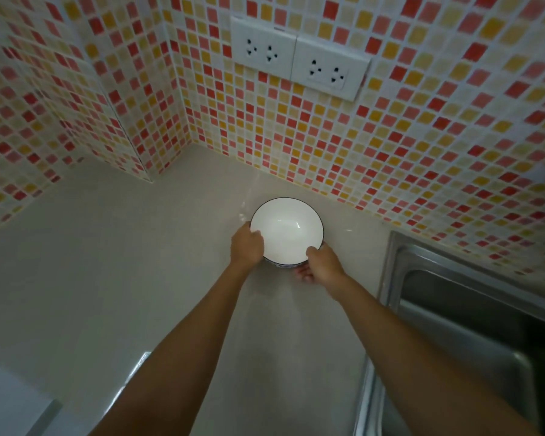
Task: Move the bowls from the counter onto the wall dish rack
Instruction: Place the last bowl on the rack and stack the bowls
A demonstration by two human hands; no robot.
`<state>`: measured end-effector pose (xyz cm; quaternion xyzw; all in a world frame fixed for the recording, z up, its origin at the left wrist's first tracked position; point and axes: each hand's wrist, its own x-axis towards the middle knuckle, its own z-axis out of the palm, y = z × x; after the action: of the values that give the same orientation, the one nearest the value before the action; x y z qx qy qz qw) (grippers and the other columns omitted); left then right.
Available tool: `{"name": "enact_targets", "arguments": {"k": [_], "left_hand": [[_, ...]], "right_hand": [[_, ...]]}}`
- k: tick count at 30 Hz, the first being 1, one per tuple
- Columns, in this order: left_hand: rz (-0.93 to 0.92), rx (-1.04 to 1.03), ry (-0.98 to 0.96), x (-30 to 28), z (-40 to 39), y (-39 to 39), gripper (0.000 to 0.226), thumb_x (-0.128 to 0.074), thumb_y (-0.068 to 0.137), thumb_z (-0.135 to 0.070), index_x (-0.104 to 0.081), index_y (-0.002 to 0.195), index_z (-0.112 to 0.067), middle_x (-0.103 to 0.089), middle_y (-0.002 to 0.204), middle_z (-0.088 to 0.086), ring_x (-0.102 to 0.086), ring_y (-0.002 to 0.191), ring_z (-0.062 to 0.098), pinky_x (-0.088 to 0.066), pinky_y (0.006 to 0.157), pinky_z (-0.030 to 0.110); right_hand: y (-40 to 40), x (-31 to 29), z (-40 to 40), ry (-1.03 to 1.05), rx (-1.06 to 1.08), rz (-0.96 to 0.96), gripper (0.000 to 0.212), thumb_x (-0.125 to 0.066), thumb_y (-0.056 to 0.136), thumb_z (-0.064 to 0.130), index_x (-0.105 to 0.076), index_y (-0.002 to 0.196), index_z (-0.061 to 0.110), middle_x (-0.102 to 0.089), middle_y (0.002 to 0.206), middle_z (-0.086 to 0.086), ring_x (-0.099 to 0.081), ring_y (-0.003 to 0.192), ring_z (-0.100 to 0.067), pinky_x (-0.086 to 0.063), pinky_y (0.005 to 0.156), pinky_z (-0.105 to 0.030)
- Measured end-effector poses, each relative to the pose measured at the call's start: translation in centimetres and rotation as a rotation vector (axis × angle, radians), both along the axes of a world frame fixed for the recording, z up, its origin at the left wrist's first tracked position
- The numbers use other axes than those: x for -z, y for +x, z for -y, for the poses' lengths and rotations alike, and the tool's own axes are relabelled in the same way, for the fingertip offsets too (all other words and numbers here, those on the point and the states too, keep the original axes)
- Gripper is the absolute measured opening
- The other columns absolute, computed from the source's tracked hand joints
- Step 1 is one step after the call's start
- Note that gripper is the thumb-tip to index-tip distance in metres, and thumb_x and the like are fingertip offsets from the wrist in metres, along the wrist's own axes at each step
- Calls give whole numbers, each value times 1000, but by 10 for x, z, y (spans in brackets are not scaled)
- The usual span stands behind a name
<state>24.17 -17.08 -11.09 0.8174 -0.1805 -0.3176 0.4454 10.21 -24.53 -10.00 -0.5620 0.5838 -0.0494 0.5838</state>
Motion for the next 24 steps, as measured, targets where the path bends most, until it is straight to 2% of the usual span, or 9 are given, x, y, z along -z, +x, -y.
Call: {"name": "enact_targets", "arguments": {"k": [3, 6, 9, 11, 14, 17, 22, 24], "left_hand": [[-39, 34, -61, -19, -7, -21, 36, -44, 91, -6, -57, 124, -5, -61, 124, 15, -56, 111, 31, -43, 87, 29], [-158, 63, -139, -43, -13, -47, 33, -49, 90, -14, -53, 122, -8, -59, 124, 14, -57, 107, 31, -51, 89, 41], [-324, 78, -187, -69, -20, -78, 32, -48, 94, -24, -44, 123, -11, -52, 120, 9, -54, 100, 27, -53, 68, 36], [-392, 98, -200, -82, -25, -102, 33, -45, 96, -33, -41, 123, -14, -49, 119, 6, -52, 100, 26, -50, 61, 33], [-411, 115, -238, -99, -30, -144, 38, -40, 97, -45, -42, 125, -19, -50, 118, 3, -53, 99, 24, -52, 64, 34], [-377, 95, -290, -113, -34, -189, 35, -36, 96, -52, -45, 122, -30, -54, 119, 2, -56, 102, 24, -54, 74, 38], [-364, 157, -393, -129, -41, -252, 45, -33, 91, -65, -53, 120, -38, -63, 118, 1, -63, 101, 25, -59, 78, 45], [-368, 182, -466, -139, -43, -279, 45, -31, 92, -63, -53, 122, -38, -64, 114, -2, -64, 98, 23, -60, 74, 40]], "right_hand": [[-28, -16, -9, -32, 7, 46, 42, -34, 87, 6, -46, 126, 12, -68, 73, -15, -60, 42, -19, -40, 36, -17], [-61, -34, -19, -62, 38, 94, 40, -33, 88, 4, -46, 126, 9, -66, 70, -15, -59, 38, -15, -40, 36, -17], [-97, -52, -29, -101, 41, 113, 43, -34, 88, 3, -46, 129, 8, -67, 70, -17, -58, 38, -16, -39, 36, -16], [-124, -63, -36, -142, 30, 113, 42, -33, 89, 4, -46, 130, 8, -67, 71, -17, -59, 39, -15, -40, 37, -16], [-165, -81, -48, -187, 38, 129, 38, -32, 92, 5, -47, 127, 8, -67, 74, -17, -60, 42, -14, -42, 39, -17], [-204, -93, -56, -236, 39, 142, 37, -33, 92, 10, -47, 127, 12, -70, 79, -17, -61, 48, -17, -45, 44, -21], [-270, -111, -62, -290, 23, 165, 36, -34, 92, 13, -48, 125, 14, -71, 80, -17, -59, 49, -17, -45, 44, -21], [-298, -121, -62, -318, -3, 163, 33, -35, 93, 15, -49, 123, 17, -72, 78, -16, -60, 53, -18, -46, 48, -23]]}}
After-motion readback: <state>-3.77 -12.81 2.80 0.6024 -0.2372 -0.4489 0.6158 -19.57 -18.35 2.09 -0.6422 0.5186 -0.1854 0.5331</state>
